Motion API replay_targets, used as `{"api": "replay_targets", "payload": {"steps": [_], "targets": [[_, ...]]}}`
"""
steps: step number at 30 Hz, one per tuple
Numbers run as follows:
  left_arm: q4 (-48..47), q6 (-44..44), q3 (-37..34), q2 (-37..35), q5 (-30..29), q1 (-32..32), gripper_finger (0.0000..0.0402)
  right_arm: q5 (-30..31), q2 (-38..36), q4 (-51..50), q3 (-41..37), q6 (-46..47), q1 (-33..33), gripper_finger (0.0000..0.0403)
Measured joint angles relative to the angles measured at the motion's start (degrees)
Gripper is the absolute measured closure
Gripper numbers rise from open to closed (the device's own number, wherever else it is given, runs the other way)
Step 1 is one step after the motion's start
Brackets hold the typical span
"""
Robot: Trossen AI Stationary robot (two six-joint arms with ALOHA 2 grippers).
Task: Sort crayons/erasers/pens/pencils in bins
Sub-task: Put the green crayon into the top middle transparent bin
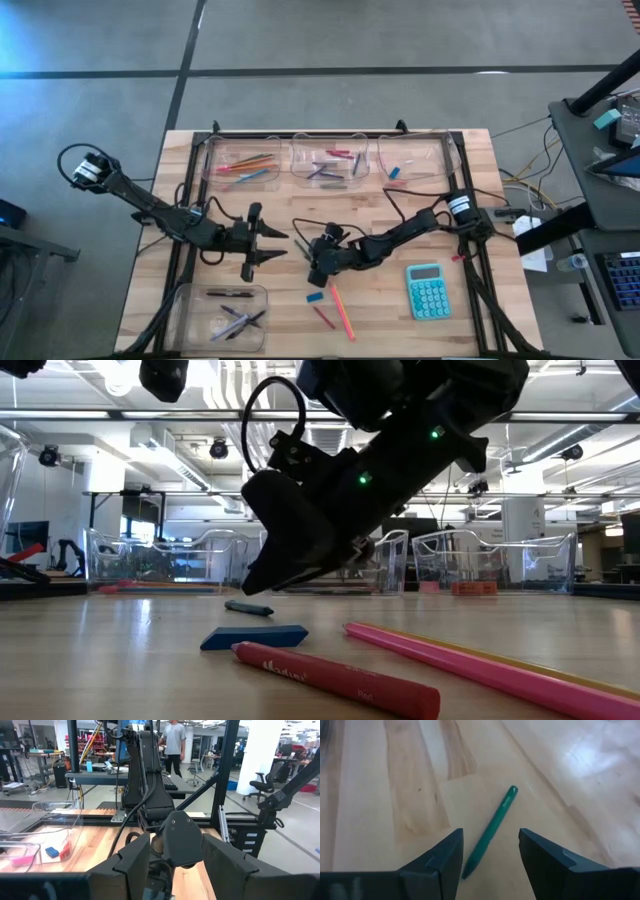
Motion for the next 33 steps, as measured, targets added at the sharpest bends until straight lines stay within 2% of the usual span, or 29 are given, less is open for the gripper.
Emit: {"api": "replay_targets", "payload": {"steps": [18,33], "targets": [[0.0,0.4,0.0,0.0,0.0,0.0,0.0238,0.2,3.1,0.7,-0.1,0.3,0.0,0.0220],[0.0,0.5,0.0,0.0,0.0,0.0,0.0238,-0.2,3.0,0.0,0.5,-0.2,0.1,0.0220]]}}
